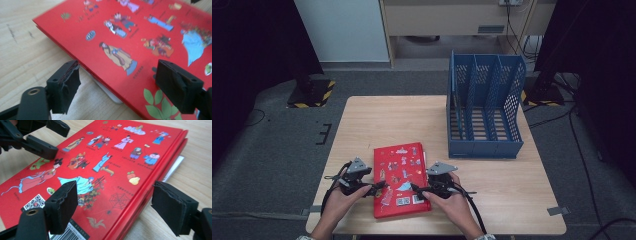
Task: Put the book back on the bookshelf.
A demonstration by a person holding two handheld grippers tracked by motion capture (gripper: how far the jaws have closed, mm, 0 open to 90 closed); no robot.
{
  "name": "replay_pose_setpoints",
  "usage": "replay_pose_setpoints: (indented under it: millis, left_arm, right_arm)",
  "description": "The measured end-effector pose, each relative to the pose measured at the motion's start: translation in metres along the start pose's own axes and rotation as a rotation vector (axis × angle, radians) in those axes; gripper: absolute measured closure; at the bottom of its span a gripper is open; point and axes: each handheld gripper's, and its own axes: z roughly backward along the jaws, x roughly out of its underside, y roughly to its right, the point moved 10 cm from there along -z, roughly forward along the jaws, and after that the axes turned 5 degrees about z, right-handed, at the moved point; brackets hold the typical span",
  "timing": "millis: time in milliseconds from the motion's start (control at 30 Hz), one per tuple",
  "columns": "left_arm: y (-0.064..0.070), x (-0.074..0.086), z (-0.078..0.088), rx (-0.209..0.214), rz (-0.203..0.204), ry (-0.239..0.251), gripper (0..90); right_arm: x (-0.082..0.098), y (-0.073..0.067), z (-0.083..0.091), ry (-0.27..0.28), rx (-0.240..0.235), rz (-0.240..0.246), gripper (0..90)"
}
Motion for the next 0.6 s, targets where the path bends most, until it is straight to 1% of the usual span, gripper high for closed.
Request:
replay_pose_setpoints:
  millis: [100, 133, 167, 200, 300, 433, 500, 600]
  left_arm:
    - [0.0013, 0.0005, -0.0020, 0.021, 0.019, -0.008, 15.8]
    - [0.0030, 0.0011, -0.0029, 0.040, 0.034, -0.011, 15.6]
    - [0.0047, 0.0017, -0.0037, 0.057, 0.039, -0.015, 15.7]
    - [0.0057, 0.0018, -0.0041, 0.062, 0.041, -0.018, 15.7]
    - [0.0067, 0.0013, -0.0051, 0.062, 0.032, -0.028, 13.2]
    - [0.0066, -0.0016, -0.0055, 0.049, 0.002, -0.024, 14.5]
    - [0.0064, -0.0025, -0.0061, 0.052, 0.003, -0.018, 14.8]
    - [0.0070, -0.0039, -0.0078, 0.059, -0.001, -0.013, 15.6]
  right_arm:
    - [0.0013, -0.0008, -0.0008, -0.005, -0.009, -0.013, 19.9]
    - [0.0017, -0.0010, -0.0012, -0.008, -0.011, -0.013, 19.5]
    - [0.0023, -0.0015, -0.0015, -0.012, -0.013, -0.011, 19.3]
    - [0.0026, -0.0020, -0.0017, -0.014, -0.016, -0.012, 19.1]
    - [0.0037, -0.0027, -0.0025, -0.023, -0.018, -0.018, 19.0]
    - [0.0044, -0.0011, -0.0026, -0.025, -0.013, -0.023, 18.7]
    - [0.0059, 0.0005, -0.0029, -0.028, -0.008, -0.021, 18.2]
    - [0.0096, 0.0026, -0.0030, -0.033, -0.004, -0.037, 17.5]
